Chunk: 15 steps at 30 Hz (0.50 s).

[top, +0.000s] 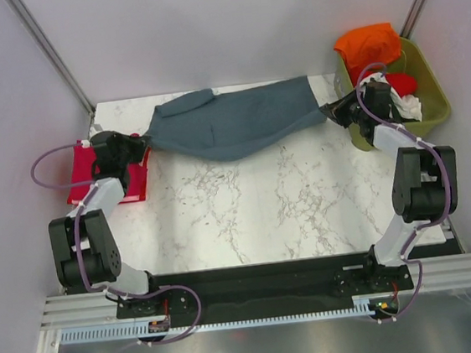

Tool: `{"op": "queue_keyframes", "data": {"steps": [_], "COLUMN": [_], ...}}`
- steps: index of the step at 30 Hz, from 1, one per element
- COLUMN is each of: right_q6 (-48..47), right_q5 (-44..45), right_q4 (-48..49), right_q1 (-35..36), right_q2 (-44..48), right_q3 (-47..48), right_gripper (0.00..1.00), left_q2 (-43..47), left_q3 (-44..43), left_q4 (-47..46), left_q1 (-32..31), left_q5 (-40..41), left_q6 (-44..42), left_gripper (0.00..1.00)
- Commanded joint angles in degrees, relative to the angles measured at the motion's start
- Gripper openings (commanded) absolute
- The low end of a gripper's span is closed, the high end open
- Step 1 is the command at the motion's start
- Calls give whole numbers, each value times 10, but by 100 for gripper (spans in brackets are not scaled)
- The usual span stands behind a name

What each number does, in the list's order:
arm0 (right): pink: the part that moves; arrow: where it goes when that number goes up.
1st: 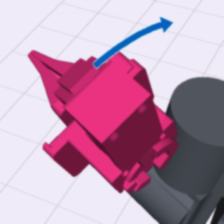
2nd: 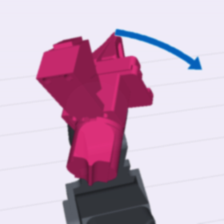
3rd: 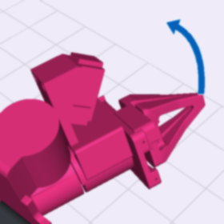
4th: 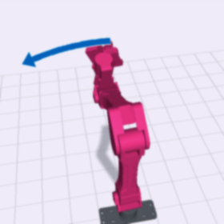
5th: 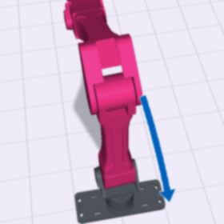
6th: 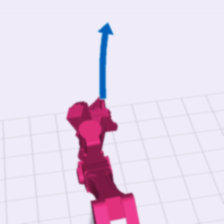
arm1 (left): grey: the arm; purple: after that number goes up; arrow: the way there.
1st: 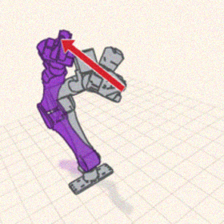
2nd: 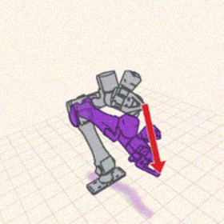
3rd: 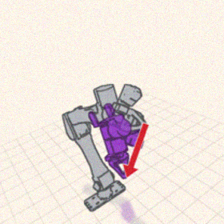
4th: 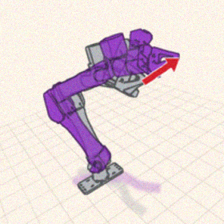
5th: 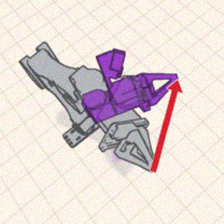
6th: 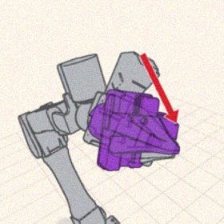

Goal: Fold and stack the t-shirts
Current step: Fold the tshirt

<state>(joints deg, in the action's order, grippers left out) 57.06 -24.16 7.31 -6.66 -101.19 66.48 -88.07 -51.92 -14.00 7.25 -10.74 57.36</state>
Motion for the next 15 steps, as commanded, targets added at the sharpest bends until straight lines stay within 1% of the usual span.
{"op": "queue_keyframes", "data": {"steps": [1,5,9,10,12,13,15], "right_q6": [-18,-30,-42,-50,-64,-83,-101], "right_q5": [-5,9,22,25,34,39,55], "right_q4": [60,75,80,80,61,52,13], "right_q1": [-9,-11,-11,-11,-11,-11,-11], "right_q2": [33,70,113,121,141,146,162], "right_q3": [-63,-127,-188,-195,-198,-194,-180], "right_gripper": [0,0,0,0,0,0,0], "left_q2": [72,119,192,220,246,265,280], "left_q3": [51,107,152,161,167,167,165], "left_q4": [-111,-106,-78,-58,-33,-6,19], "left_q1": [1,-5,-7,-8,-8,-8,-8], "left_q5": [-16,-14,11,13,26,30,40], "left_q6": [-2,-21,-28,-35,-45,-55,-60], "left_gripper": [2,2,2,2,2,2,2]}}
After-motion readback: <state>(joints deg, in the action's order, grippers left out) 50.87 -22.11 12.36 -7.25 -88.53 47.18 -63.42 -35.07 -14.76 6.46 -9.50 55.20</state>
